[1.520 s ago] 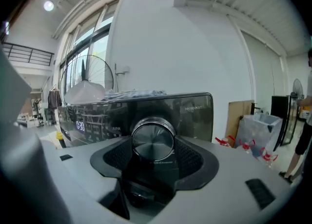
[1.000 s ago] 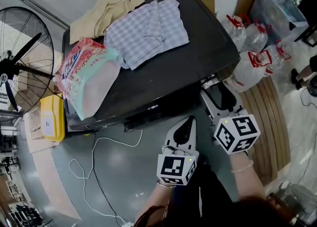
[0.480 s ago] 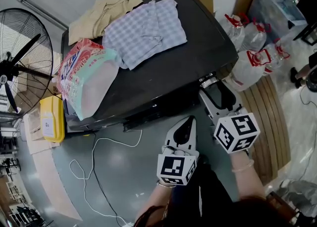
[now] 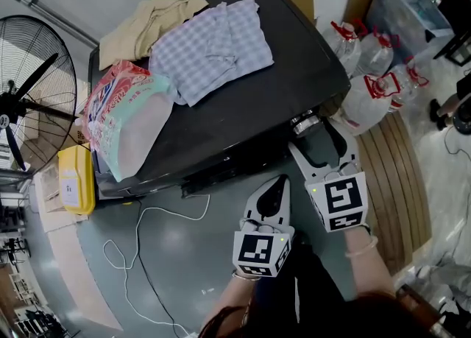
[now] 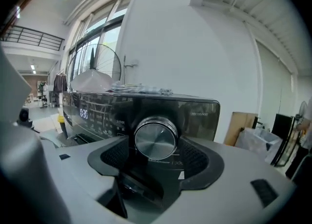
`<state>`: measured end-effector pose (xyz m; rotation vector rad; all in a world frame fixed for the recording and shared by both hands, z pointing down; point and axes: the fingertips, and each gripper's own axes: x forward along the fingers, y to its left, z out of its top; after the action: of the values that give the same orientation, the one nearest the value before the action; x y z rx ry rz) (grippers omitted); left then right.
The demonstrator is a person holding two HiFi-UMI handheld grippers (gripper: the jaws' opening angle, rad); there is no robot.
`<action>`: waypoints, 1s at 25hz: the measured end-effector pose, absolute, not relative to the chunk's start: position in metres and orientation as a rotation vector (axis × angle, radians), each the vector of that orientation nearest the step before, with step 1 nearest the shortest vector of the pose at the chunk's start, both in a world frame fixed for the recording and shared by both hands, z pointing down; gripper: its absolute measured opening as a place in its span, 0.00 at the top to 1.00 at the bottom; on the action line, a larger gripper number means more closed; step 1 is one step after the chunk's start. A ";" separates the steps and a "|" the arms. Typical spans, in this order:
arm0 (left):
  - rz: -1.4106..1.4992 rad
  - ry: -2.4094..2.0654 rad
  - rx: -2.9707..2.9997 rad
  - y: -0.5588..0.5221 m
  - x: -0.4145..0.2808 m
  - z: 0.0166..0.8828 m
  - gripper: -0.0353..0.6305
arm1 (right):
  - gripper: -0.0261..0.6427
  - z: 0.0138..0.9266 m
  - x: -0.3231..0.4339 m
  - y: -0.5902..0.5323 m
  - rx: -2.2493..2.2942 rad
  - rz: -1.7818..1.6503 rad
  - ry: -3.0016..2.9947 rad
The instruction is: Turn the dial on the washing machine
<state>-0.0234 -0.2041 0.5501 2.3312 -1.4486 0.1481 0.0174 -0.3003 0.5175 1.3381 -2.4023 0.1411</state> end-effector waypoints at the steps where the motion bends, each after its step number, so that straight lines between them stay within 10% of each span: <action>1: 0.148 -1.449 2.331 -0.204 -0.023 0.550 0.92 | 0.46 0.517 0.017 -0.301 1.331 0.114 -2.394; 25: 0.143 -1.452 2.322 -0.205 -0.023 0.552 0.92 | 0.52 0.517 0.026 -0.303 1.432 0.434 -2.515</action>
<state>-0.0233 -0.2052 0.5518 2.3225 -1.4523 0.1430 0.0263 -0.3031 0.5174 1.4318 -2.5153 0.4338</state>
